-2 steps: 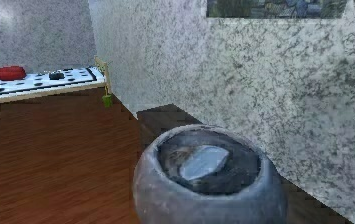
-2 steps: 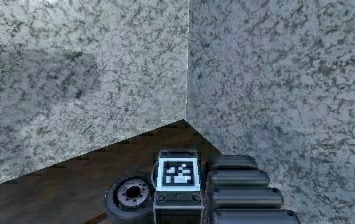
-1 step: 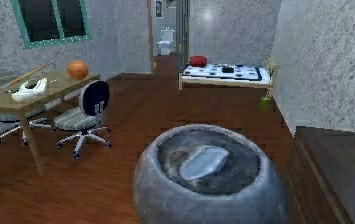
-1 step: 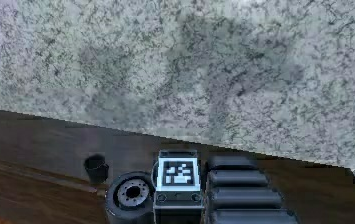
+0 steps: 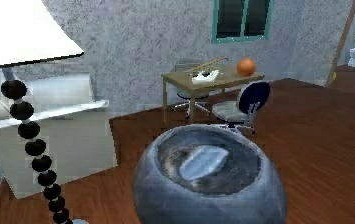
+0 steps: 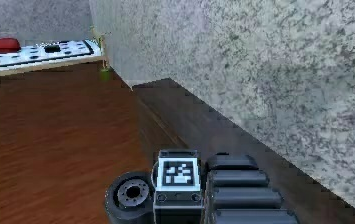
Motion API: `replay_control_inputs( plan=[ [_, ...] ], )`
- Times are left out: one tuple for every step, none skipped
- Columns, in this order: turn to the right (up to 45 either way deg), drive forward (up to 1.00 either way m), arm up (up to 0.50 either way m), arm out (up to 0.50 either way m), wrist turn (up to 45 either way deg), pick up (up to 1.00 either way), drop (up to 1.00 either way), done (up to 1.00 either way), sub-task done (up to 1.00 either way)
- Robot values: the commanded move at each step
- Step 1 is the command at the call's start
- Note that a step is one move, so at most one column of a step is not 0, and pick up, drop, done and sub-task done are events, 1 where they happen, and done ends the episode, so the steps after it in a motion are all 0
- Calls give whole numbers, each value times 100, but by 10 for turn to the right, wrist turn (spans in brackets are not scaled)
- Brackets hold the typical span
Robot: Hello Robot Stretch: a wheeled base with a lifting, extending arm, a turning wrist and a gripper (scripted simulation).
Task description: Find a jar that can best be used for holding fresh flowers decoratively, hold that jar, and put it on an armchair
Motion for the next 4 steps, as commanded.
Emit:
replay_control_inputs(
  plan=[
    [0,100,0,0,0,0,0,0,0],
    [-210,0,0,0,0,0,0,0,0],
    [0,100,0,0,0,0,0,0,0],
    [0,55,0,0,0,0,0,0,0]
  ],
)
